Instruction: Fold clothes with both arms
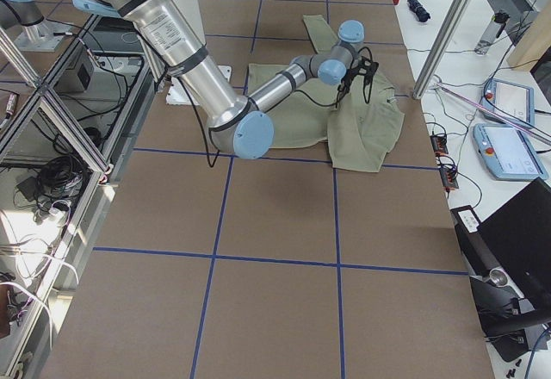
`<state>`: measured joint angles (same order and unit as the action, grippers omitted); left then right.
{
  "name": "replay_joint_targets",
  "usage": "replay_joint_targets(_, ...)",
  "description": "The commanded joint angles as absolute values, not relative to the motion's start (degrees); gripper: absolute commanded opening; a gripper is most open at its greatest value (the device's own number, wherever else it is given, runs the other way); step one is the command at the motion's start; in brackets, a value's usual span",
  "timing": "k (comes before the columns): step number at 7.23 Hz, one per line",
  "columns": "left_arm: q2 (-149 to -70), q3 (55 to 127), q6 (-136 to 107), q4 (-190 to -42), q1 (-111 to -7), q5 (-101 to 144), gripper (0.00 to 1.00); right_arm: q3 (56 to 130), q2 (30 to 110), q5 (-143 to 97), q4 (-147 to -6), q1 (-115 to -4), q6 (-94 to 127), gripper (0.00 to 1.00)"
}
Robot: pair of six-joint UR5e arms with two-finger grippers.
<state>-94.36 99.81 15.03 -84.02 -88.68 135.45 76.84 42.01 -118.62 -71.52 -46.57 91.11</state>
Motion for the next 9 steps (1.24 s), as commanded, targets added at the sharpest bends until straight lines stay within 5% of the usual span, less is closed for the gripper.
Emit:
replay_joint_targets(1,-94.39,99.93,15.03,-84.02,-88.68,136.31,1.0,60.19,24.66,-107.36,-67.21,-38.44,94.83,0.0)
replay_joint_targets(3,-94.39,99.93,15.03,-84.02,-88.68,136.32,1.0,53.64,22.87,-101.8,-59.18,-34.9,94.83,0.0)
replay_joint_targets(4,-94.39,99.93,15.29,-84.11,-88.59,136.32,1.0,50.66,20.07,-100.73,-56.98,-33.67,94.83,0.21)
replay_joint_targets(5,-94.39,99.15,15.38,-85.24,-88.42,136.49,1.0,49.15,17.86,-95.24,-56.61,-30.53,94.83,0.99)
replay_joint_targets(8,-94.48,93.98,6.23,-95.41,-80.18,140.71,1.0,50.17,17.41,-94.04,-56.95,-29.71,95.44,1.0)
replay_joint_targets(9,-94.05,91.17,-1.94,-103.45,-77.89,140.28,1.0,56.97,20.01,-95.0,-62.26,-30.23,96.84,1.0)
